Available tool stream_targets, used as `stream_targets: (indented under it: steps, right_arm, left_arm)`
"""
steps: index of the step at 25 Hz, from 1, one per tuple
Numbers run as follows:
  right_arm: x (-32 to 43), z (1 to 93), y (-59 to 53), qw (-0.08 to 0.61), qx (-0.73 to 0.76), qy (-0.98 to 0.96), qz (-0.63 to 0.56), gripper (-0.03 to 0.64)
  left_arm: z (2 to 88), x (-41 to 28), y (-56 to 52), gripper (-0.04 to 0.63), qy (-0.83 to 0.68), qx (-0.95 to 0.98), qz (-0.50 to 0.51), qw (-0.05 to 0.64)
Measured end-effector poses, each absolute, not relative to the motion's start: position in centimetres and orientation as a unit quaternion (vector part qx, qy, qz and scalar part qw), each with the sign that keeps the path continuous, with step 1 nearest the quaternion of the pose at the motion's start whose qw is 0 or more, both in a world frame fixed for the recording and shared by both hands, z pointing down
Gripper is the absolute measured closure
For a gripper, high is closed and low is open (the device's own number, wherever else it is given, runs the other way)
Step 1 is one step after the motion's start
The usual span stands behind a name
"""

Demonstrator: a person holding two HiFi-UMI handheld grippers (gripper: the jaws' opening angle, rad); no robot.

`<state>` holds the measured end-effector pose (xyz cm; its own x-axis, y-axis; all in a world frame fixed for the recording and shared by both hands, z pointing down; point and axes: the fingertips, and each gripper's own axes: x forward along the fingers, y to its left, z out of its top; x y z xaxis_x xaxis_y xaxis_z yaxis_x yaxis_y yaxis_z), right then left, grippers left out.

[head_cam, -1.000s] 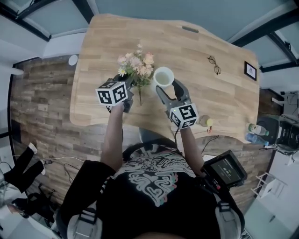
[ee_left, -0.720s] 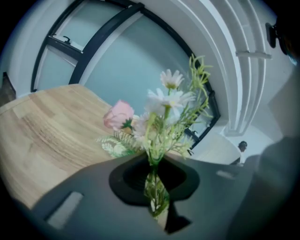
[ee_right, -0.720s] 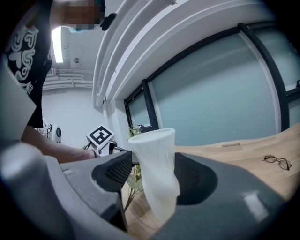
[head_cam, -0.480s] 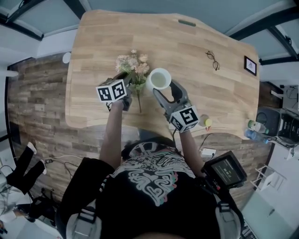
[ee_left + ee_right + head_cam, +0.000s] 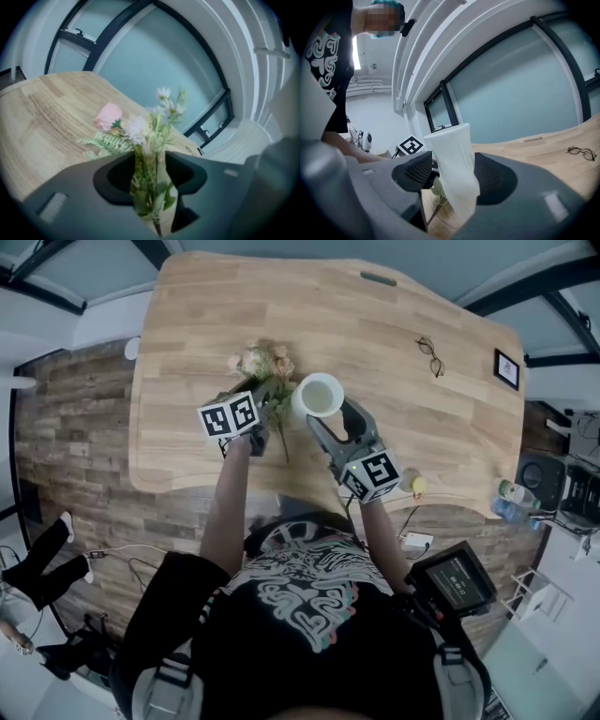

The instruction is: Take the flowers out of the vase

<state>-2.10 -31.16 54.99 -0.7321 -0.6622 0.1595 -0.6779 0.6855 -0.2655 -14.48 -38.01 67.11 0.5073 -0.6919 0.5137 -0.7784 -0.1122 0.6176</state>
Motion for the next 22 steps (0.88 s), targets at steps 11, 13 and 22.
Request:
stream_targets:
  steps: [11, 13, 22]
  right_arm:
    - [-1.2, 54.4, -30.6, 0.016, 0.377, -0.913, 0.152, 0.336]
    - [-0.9, 54.1, -30.4, 0.013, 0.379, -0.913, 0.152, 0.336]
    - [0.5, 52.8, -28.5, 0.032, 0.408, -0.904, 0.120, 0.337]
  left_arm:
    - [66.3, -13.8, -36.9, 0.314, -0.493, 0.747, 0.039, 0.444]
    - [65.8, -13.7, -36.5, 0.314, -0.493, 0.750, 0.038, 0.439]
    - [61.3, -14.2, -34.1, 0.424, -0.516, 0.775, 0.032, 0.363]
